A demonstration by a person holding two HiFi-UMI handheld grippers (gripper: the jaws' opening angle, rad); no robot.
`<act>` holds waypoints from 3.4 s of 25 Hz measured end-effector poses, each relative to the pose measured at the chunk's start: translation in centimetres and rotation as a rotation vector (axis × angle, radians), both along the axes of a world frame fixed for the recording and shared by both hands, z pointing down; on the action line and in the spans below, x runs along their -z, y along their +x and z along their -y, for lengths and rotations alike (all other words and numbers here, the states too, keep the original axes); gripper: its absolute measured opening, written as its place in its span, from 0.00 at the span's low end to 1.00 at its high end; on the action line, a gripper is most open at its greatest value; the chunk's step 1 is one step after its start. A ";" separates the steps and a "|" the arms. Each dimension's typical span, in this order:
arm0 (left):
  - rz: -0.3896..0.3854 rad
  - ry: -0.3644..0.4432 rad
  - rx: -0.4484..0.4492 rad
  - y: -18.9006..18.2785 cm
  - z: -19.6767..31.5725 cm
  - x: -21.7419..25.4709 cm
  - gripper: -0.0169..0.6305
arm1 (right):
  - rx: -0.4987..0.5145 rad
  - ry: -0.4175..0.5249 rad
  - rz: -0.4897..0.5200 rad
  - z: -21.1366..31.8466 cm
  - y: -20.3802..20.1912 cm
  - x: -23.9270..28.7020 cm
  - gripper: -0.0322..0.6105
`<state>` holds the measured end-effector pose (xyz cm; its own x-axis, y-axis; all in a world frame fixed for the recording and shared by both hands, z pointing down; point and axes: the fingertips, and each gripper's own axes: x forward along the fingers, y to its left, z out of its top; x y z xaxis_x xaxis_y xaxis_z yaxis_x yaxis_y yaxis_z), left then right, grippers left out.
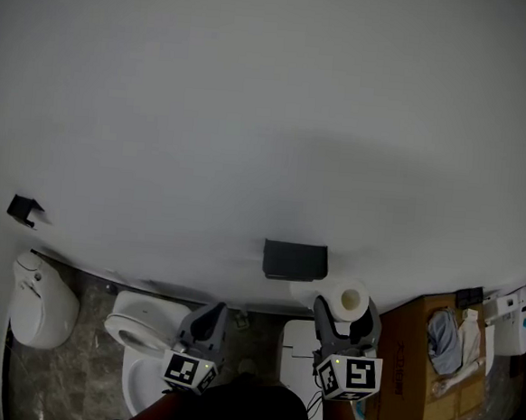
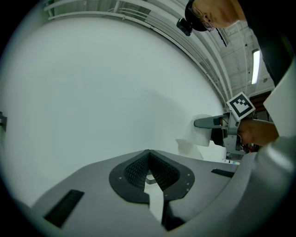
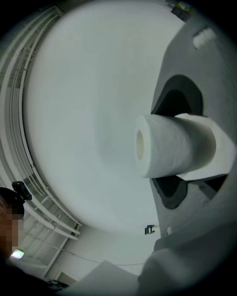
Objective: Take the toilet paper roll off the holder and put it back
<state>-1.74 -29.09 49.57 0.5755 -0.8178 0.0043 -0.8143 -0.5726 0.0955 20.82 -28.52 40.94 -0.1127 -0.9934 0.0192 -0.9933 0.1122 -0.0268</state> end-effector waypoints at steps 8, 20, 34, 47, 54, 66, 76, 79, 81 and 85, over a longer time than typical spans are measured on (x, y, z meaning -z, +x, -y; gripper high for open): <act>0.016 -0.015 0.017 -0.9 2.0 -0.7 0.05 | 0.065 0.007 -0.008 6.8 -1.8 0.3 0.61; 0.017 -0.088 0.062 -1.8 4.0 -2.3 0.05 | 0.146 -0.102 -0.039 14.4 -3.6 -6.9 0.61; -0.012 -0.115 0.078 -2.1 4.0 -3.6 0.05 | 0.127 -0.126 -0.045 15.6 -3.7 -10.0 0.61; -0.044 -0.117 0.090 -3.5 2.4 -3.6 0.05 | 0.124 -0.098 0.013 15.0 -3.8 -9.2 0.70; -0.056 -0.095 0.094 -4.4 0.6 -2.8 0.05 | 0.088 -0.053 0.026 12.5 -3.2 -7.2 0.71; -0.093 -0.063 0.061 -8.5 -8.6 -1.3 0.05 | 0.056 0.003 0.046 -3.1 -6.8 -4.1 0.58; -0.077 -0.103 -0.014 -13.2 -23.8 -3.1 0.05 | 0.052 -0.084 0.049 -22.9 -14.0 -6.5 0.05; -0.106 -0.144 -0.010 -14.6 -27.0 -3.1 0.05 | 0.069 -0.121 0.040 -26.8 -16.2 -7.0 0.05; -0.109 -0.145 -0.016 -15.1 -28.5 -2.9 0.05 | 0.076 -0.121 0.031 -28.6 -17.2 -6.9 0.05; -0.106 -0.120 -0.017 -15.8 -30.9 -1.9 0.05 | 0.074 -0.097 0.010 -31.6 -17.8 -6.5 0.05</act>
